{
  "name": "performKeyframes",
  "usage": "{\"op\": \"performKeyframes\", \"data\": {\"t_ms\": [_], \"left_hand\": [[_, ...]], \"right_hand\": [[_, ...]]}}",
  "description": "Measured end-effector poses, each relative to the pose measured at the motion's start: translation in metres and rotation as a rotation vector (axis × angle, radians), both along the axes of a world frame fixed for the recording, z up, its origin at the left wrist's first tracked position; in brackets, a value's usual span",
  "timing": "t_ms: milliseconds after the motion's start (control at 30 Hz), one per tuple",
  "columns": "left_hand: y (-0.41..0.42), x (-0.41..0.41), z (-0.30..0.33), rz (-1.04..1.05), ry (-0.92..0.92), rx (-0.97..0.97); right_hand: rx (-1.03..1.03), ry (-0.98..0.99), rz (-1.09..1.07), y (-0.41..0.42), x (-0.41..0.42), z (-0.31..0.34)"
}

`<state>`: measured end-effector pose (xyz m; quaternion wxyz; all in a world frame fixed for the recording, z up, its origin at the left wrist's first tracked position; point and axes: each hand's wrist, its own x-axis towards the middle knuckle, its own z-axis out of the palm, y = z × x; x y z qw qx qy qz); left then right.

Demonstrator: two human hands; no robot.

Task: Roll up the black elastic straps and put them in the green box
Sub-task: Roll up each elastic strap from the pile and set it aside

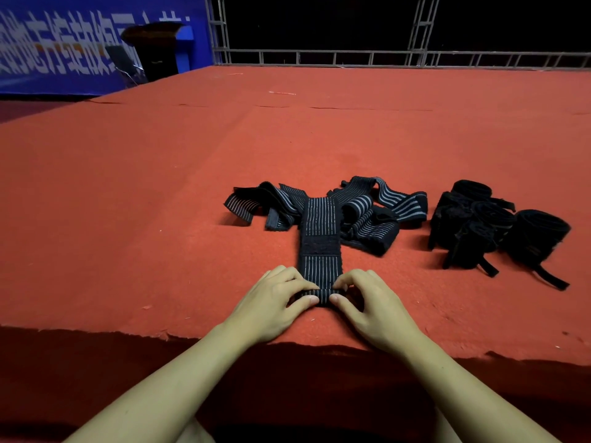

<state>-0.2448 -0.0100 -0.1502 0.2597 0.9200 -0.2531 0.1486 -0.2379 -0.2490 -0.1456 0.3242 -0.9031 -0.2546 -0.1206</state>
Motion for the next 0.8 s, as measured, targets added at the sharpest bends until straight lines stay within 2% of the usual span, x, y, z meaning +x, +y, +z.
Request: {"op": "performKeyframes", "data": {"t_ms": [400, 567, 800], "left_hand": [[-0.0003, -0.0041, 0.002, -0.033, -0.092, -0.018], [0.0, -0.0008, -0.0009, 0.014, -0.043, 0.0], [-0.0025, 0.002, -0.0008, 0.035, 0.0, 0.015]], "right_hand": [[0.008, 0.005, -0.018, 0.0012, 0.0026, -0.002], [0.012, -0.072, -0.084, 0.0024, 0.0075, -0.0064], [-0.067, -0.046, -0.04, 0.0033, 0.0065, -0.0051]]}}
